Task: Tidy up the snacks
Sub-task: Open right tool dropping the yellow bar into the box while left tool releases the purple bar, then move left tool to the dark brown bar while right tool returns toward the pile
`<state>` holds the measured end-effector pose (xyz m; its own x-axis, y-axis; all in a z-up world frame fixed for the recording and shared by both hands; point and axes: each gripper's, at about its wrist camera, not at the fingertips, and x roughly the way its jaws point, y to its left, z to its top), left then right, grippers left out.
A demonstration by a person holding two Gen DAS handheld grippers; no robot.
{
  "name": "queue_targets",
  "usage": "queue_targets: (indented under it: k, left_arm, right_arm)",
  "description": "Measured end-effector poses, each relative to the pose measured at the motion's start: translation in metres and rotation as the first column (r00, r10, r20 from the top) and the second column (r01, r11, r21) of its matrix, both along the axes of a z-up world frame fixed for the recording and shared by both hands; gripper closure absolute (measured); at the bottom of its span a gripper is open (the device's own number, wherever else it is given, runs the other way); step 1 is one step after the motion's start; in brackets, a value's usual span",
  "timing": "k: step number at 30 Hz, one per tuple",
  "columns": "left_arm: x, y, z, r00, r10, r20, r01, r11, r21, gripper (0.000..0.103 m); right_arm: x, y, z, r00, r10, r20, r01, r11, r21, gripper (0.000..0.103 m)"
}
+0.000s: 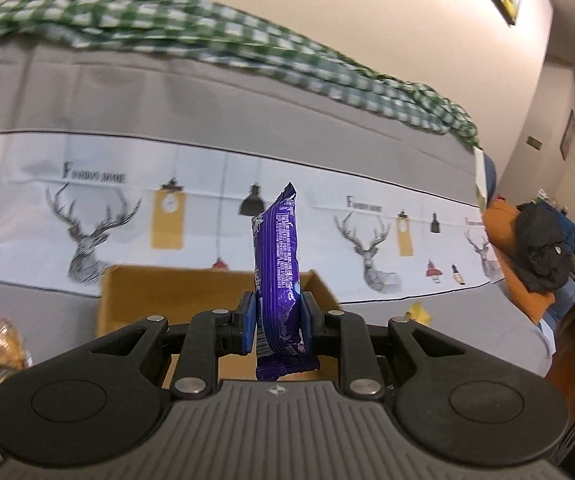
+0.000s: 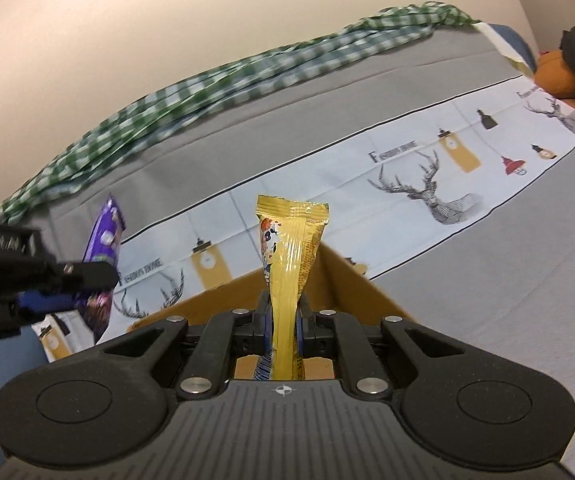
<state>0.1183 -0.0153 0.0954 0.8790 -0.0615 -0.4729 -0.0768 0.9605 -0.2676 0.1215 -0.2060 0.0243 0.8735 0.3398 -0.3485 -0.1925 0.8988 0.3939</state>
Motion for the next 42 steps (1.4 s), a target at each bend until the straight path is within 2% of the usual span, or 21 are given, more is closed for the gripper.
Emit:
queue_targets:
  k: [2, 4, 5, 6, 7, 8, 13, 17, 21, 26, 27, 28, 30, 33, 36, 38, 40, 42]
  left_arm:
    - [0.003, -0.005, 0.002, 1.000, -0.019, 0.001, 0.019, 1.000, 0.005, 0.076]
    - [0.003, -0.008, 0.004, 0.999, -0.041, -0.006, 0.041, 0.999, 0.014, 0.063]
    - [0.001, -0.008, 0.004, 0.999, -0.051, -0.004, 0.051, 0.998, 0.020, 0.055]
    - [-0.004, -0.008, 0.003, 0.998, -0.064, 0.001, 0.063, 0.997, 0.035, 0.052]
    - [-0.011, -0.008, 0.002, 0.997, -0.075, 0.006, 0.074, 0.996, 0.057, 0.052]
    - [-0.018, -0.005, 0.000, 0.997, -0.083, 0.007, 0.082, 0.994, 0.073, 0.052]
    - [-0.071, 0.024, -0.022, 0.998, -0.068, 0.017, 0.064, 0.984, 0.168, 0.052]
    - [-0.111, 0.071, -0.046, 0.999, -0.009, -0.037, 0.014, 0.988, 0.153, 0.052]
    - [-0.146, 0.126, -0.075, 0.993, 0.037, -0.110, -0.024, 0.993, 0.118, 0.052]
    - [-0.180, 0.172, -0.117, 0.986, 0.073, -0.149, -0.067, 0.997, 0.043, 0.054]
    - [-0.183, 0.179, -0.128, 0.978, 0.093, -0.188, -0.097, 0.995, -0.008, 0.066]
    - [-0.184, 0.184, -0.128, 0.977, 0.092, -0.192, -0.100, 0.994, -0.033, 0.071]
    - [-0.190, 0.187, -0.122, 0.986, 0.097, -0.136, -0.104, 0.994, -0.043, 0.071]
    - [-0.193, 0.188, -0.122, 0.986, 0.098, -0.132, -0.105, 0.993, -0.048, 0.071]
    - [-0.198, 0.189, -0.118, 0.989, 0.094, -0.114, -0.101, 0.994, -0.049, 0.071]
    - [-0.200, 0.189, -0.117, 0.989, 0.103, -0.106, -0.110, 0.992, -0.065, 0.071]
    - [-0.200, 0.194, -0.117, 0.987, 0.123, -0.104, -0.133, 0.987, -0.095, 0.071]
    - [-0.200, 0.196, -0.118, 0.983, 0.150, -0.110, -0.162, 0.980, -0.116, 0.071]
  right_arm:
    - [0.001, 0.000, 0.000, 1.000, -0.004, 0.009, 0.004, 1.000, 0.000, 0.092]
    - [0.002, 0.003, -0.001, 1.000, 0.016, 0.004, -0.016, 1.000, -0.006, 0.089]
    - [0.003, 0.005, -0.002, 1.000, 0.024, -0.006, -0.024, 1.000, -0.010, 0.081]
    - [0.004, 0.006, -0.003, 1.000, 0.024, -0.018, -0.025, 1.000, -0.017, 0.070]
    - [0.004, 0.008, -0.004, 1.000, 0.013, -0.021, -0.013, 1.000, -0.024, 0.043]
    - [0.002, 0.009, -0.004, 1.000, -0.004, -0.010, 0.003, 1.000, -0.031, 0.027]
    - [-0.004, 0.014, -0.005, 1.000, 0.003, 0.027, -0.002, 0.999, -0.051, 0.024]
    - [-0.016, 0.023, -0.005, 0.997, -0.011, 0.082, 0.021, 0.993, -0.120, 0.015]
    - [-0.026, 0.023, -0.003, 0.994, 0.004, 0.113, 0.011, 0.991, -0.132, 0.015]
    - [-0.046, 0.021, 0.003, 0.988, 0.054, 0.142, -0.037, 0.993, -0.116, 0.015]
    - [-0.049, 0.023, 0.003, 0.989, 0.068, 0.133, -0.051, 0.990, -0.131, 0.015]
    - [-0.052, 0.026, 0.002, 0.989, 0.083, 0.123, -0.065, 0.987, -0.147, 0.015]
    - [-0.059, 0.032, -0.001, 0.989, 0.109, 0.103, -0.090, 0.981, -0.173, 0.015]
    - [-0.067, 0.043, -0.004, 0.989, 0.127, 0.080, -0.109, 0.974, -0.198, 0.018]
    - [-0.073, 0.055, -0.007, 0.987, 0.153, 0.056, -0.138, 0.968, -0.207, 0.033]
    - [-0.077, 0.062, -0.009, 0.983, 0.180, 0.042, -0.168, 0.964, -0.208, 0.050]
    - [-0.080, 0.069, -0.011, 0.976, 0.216, 0.025, -0.206, 0.955, -0.214, 0.056]
    - [-0.084, 0.074, -0.011, 0.971, 0.239, 0.015, -0.230, 0.948, -0.222, 0.057]
